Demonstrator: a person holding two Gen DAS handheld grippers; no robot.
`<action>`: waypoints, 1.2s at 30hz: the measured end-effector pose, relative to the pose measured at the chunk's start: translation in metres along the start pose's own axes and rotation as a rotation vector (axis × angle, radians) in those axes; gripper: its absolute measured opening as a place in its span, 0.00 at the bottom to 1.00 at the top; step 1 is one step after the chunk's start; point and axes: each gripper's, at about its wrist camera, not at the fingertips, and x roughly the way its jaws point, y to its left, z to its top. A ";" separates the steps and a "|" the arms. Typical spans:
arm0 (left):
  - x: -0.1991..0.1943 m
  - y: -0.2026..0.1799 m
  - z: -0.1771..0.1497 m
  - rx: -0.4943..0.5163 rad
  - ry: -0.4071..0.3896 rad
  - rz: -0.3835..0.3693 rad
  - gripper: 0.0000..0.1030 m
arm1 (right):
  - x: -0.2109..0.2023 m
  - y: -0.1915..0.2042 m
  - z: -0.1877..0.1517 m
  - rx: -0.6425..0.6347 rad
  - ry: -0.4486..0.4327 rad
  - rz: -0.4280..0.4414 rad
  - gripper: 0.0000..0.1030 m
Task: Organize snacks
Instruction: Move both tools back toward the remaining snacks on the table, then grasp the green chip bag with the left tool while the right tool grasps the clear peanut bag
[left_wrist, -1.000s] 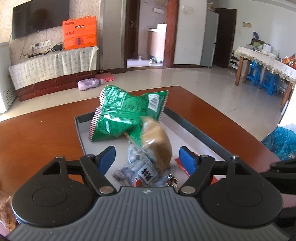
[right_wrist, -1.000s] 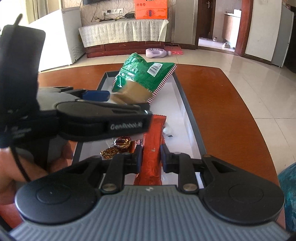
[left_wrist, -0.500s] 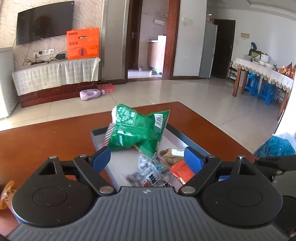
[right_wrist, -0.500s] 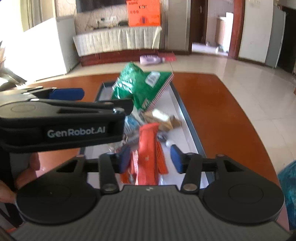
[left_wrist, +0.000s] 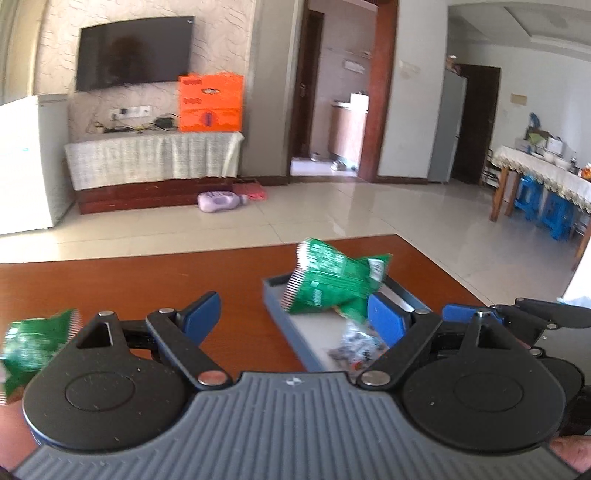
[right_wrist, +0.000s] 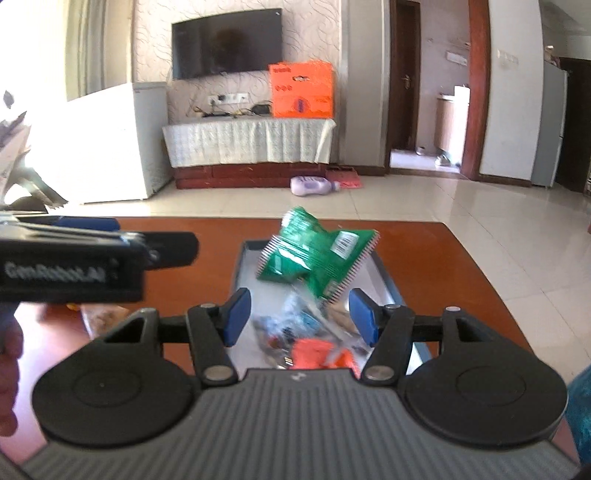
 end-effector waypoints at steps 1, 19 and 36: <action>-0.006 0.007 0.001 -0.006 -0.003 0.009 0.87 | 0.000 0.004 0.001 -0.002 -0.005 0.012 0.59; -0.076 0.148 -0.008 -0.104 -0.034 0.255 0.87 | 0.034 0.080 0.000 -0.057 0.091 0.198 0.65; -0.097 0.276 -0.034 -0.227 0.073 0.371 0.87 | 0.065 0.182 -0.021 -0.416 0.135 0.266 0.76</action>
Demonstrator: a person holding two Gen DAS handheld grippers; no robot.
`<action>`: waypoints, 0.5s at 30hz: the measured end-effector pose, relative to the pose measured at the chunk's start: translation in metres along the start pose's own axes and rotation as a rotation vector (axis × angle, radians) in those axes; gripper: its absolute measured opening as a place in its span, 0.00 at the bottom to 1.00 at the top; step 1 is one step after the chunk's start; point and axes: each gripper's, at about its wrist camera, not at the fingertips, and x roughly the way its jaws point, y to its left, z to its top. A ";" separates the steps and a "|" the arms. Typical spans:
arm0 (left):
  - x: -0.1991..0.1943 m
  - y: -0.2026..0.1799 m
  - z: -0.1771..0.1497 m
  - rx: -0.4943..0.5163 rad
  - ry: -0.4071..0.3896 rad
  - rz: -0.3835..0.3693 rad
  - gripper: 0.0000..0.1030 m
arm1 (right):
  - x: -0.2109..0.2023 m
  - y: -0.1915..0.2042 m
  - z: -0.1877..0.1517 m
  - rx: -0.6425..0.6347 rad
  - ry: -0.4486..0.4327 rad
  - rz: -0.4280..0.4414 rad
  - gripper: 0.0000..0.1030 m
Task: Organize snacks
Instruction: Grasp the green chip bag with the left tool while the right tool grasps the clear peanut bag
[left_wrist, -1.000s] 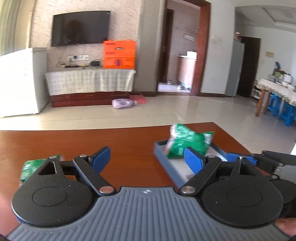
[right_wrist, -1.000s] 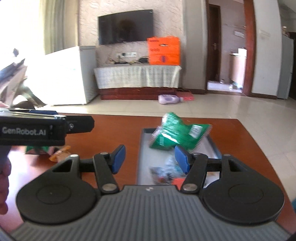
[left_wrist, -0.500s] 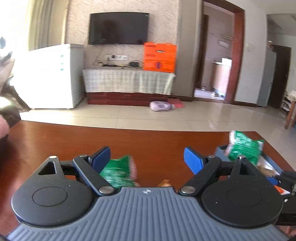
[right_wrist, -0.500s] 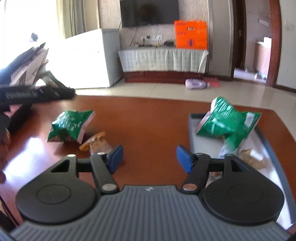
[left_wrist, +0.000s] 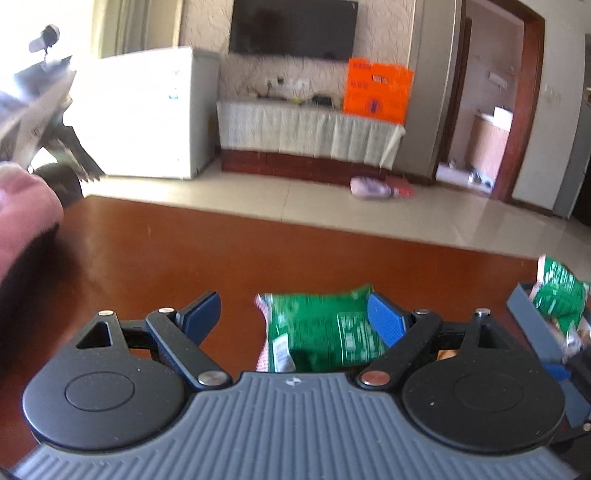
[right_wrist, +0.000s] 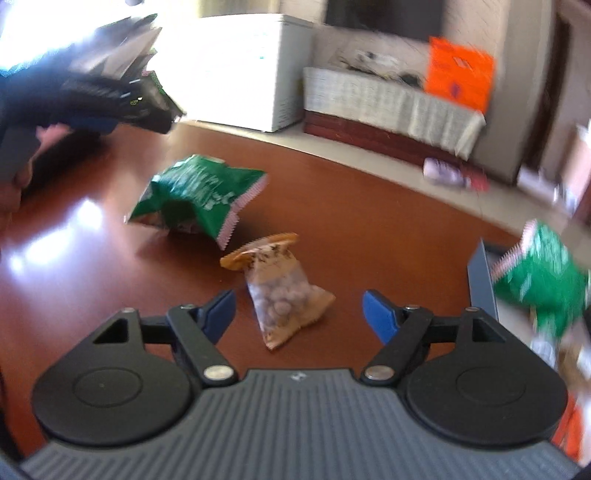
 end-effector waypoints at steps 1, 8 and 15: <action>0.005 -0.001 -0.001 0.007 0.013 0.000 0.87 | 0.004 0.004 0.001 -0.025 0.004 -0.009 0.76; 0.032 -0.020 -0.010 0.026 0.075 -0.048 0.87 | 0.025 0.013 0.009 -0.071 0.019 0.018 0.76; 0.061 -0.041 -0.012 0.067 0.108 -0.019 0.87 | 0.043 0.007 0.013 -0.022 0.061 0.055 0.76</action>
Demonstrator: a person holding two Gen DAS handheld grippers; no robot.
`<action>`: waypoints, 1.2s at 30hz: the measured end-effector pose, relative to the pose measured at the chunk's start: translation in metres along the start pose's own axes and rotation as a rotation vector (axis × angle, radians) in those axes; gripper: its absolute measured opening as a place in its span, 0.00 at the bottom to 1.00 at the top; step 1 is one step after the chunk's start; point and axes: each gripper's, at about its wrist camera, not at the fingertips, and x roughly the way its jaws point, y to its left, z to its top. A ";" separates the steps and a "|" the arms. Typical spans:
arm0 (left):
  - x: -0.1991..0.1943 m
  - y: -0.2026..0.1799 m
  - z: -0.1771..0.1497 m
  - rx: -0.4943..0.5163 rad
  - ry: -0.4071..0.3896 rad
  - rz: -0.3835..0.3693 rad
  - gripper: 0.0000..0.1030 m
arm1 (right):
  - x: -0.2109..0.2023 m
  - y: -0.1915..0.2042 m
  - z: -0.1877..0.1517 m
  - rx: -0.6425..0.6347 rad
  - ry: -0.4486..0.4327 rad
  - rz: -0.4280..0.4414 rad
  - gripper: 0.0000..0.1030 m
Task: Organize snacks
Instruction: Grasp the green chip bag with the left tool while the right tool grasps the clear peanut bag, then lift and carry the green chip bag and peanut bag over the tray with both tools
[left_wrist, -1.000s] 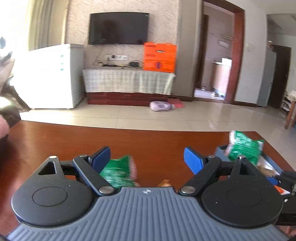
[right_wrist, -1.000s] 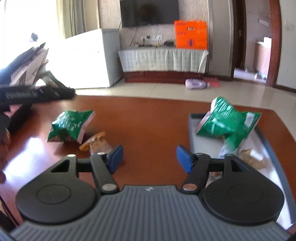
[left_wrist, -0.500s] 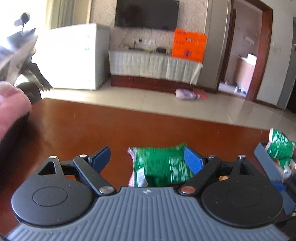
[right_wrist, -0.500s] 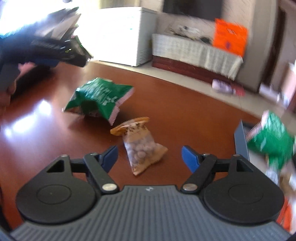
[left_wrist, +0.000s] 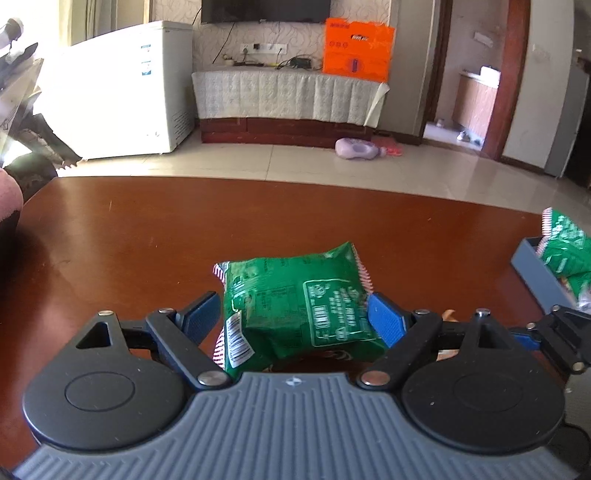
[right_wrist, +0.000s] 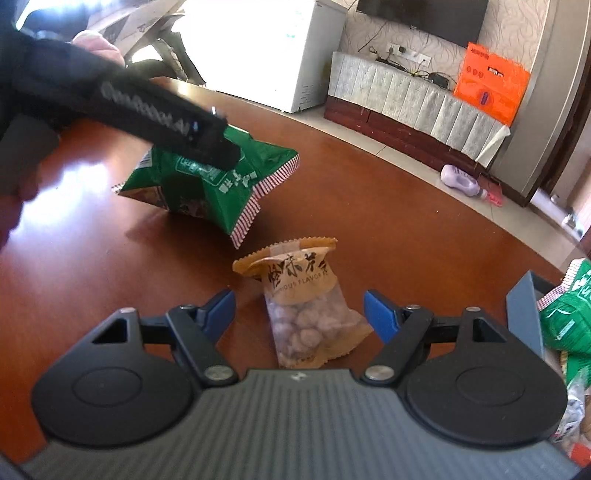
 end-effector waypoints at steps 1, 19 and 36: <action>0.004 0.000 0.001 -0.006 0.006 0.000 0.87 | 0.001 -0.002 0.001 0.007 0.003 0.008 0.76; 0.048 -0.019 -0.001 0.021 0.066 0.016 0.86 | -0.001 -0.006 0.002 0.106 0.086 0.121 0.47; 0.037 -0.026 -0.004 0.010 0.032 -0.002 0.72 | -0.021 -0.017 -0.016 0.125 0.132 0.073 0.47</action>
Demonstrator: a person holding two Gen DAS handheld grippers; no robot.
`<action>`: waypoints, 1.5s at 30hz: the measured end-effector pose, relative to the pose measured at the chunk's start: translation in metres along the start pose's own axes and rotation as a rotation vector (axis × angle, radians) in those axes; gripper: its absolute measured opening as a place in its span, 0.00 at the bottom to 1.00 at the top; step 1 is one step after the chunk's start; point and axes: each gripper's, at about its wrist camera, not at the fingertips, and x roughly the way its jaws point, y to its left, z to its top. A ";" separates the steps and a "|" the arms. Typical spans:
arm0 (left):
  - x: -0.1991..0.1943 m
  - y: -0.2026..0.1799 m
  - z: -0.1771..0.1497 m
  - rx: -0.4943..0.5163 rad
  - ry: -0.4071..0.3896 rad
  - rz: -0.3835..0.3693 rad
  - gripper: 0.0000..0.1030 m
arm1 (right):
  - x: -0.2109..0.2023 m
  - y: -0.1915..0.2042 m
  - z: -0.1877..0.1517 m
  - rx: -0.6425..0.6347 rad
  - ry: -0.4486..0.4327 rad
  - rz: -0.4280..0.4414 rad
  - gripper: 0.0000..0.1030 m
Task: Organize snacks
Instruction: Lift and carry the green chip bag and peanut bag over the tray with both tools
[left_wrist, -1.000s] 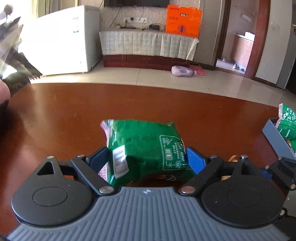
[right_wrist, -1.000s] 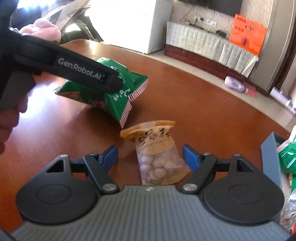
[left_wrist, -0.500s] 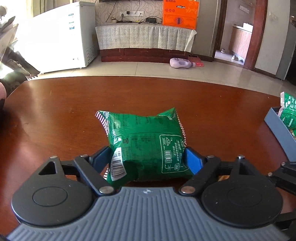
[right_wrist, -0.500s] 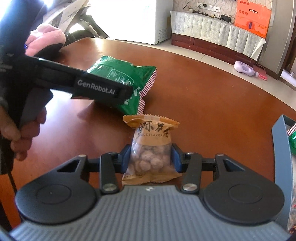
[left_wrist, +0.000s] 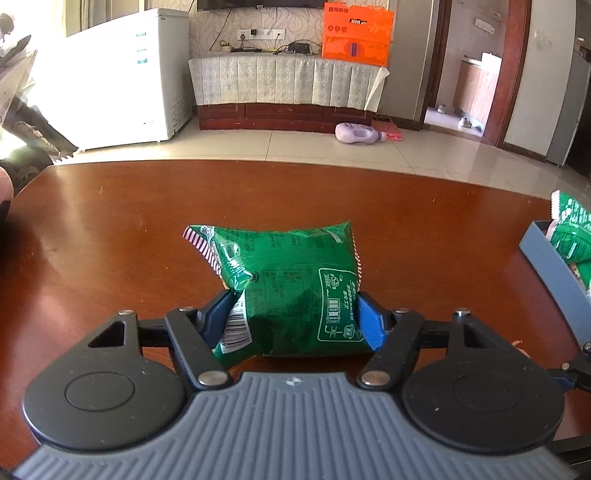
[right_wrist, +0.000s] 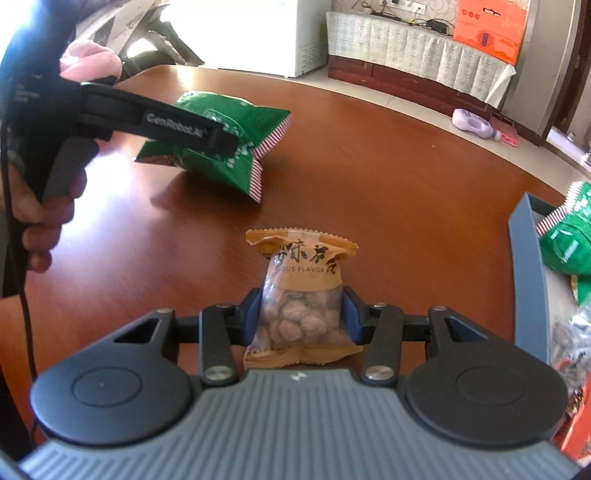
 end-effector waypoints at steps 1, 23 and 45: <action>-0.002 -0.001 0.001 0.002 -0.008 -0.002 0.72 | -0.001 -0.001 -0.002 0.002 0.001 -0.004 0.47; -0.032 -0.014 -0.003 0.012 -0.066 -0.018 0.70 | -0.013 0.001 -0.010 0.029 0.003 -0.036 0.46; -0.064 -0.038 -0.006 0.023 -0.117 -0.051 0.70 | -0.041 0.020 -0.041 0.058 -0.031 -0.017 0.45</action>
